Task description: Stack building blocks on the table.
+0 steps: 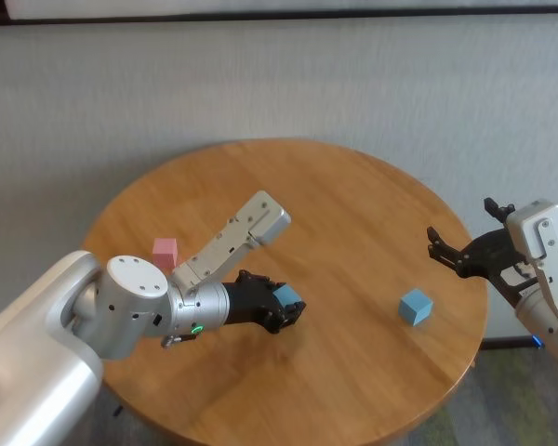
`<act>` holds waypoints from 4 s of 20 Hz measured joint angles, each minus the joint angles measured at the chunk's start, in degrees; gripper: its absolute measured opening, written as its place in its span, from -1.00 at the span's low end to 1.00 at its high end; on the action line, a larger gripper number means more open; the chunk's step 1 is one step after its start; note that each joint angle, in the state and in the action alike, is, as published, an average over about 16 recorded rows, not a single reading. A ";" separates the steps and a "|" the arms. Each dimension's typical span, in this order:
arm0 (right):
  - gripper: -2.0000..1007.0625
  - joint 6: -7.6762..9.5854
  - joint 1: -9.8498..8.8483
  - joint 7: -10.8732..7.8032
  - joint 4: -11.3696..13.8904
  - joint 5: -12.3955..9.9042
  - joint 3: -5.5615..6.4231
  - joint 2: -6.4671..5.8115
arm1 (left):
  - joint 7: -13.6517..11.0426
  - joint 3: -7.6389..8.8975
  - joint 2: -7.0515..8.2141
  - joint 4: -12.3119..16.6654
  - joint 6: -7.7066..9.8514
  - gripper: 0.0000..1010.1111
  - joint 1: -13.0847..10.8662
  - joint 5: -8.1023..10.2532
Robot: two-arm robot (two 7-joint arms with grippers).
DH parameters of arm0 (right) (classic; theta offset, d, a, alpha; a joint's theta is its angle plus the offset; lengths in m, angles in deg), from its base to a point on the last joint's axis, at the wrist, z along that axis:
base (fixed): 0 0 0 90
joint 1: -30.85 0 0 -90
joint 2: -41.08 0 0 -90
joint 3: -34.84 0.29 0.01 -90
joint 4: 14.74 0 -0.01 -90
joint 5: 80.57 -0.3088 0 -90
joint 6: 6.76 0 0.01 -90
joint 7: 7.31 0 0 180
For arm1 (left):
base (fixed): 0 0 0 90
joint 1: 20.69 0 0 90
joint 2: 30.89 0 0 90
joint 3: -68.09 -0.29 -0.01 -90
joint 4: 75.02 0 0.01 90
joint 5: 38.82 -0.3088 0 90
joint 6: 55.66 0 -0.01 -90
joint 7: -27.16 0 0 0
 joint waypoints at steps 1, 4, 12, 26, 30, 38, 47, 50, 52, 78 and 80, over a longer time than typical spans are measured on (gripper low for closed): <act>1.00 0.00 0.00 0.00 0.00 0.00 0.00 0.00 | 0.07 0.12 -0.11 -0.13 0.08 -0.21 -0.08 0.20; 1.00 0.00 0.00 0.00 0.00 0.00 0.00 0.00 | 0.13 0.38 -0.34 -0.46 0.26 -0.21 -0.27 0.75; 1.00 0.00 0.00 0.00 0.00 0.00 0.00 0.00 | -0.14 0.40 -0.37 -0.72 0.46 -0.21 -0.46 1.49; 1.00 0.00 0.00 0.00 0.00 0.00 0.00 0.00 | -0.14 0.15 -0.15 -0.49 0.41 0.13 -0.39 1.40; 1.00 0.00 0.00 0.00 0.00 0.00 0.00 0.00 | -0.09 0.33 -0.09 -0.20 0.28 0.37 -0.54 1.52; 1.00 0.00 0.00 0.00 0.00 0.00 0.00 0.00 | 0.14 2.60 1.14 3.87 -2.46 0.81 -2.75 3.97; 1.00 0.00 0.00 0.00 0.00 0.00 0.00 0.00 | 9.81 9.52 1.85 12.00 -10.50 0.98 -10.10 6.69; 1.00 0.00 0.00 0.00 0.00 0.00 0.00 0.00 | 15.13 12.33 1.47 14.37 -13.23 0.98 -13.05 6.27; 1.00 0.00 0.00 0.00 0.00 0.00 0.00 0.00 | 18.66 14.11 1.08 15.66 -14.67 0.98 -14.87 5.73; 1.00 17.78 -4.88 -10.00 8.99 -10.36 2.41 -2.33 | 26.80 18.27 -0.07 18.48 -17.11 0.98 -18.94 3.25; 1.00 19.12 -4.92 -10.96 8.83 -10.83 2.38 -2.24 | 26.76 18.22 -0.06 18.42 -17.09 0.98 -18.89 3.28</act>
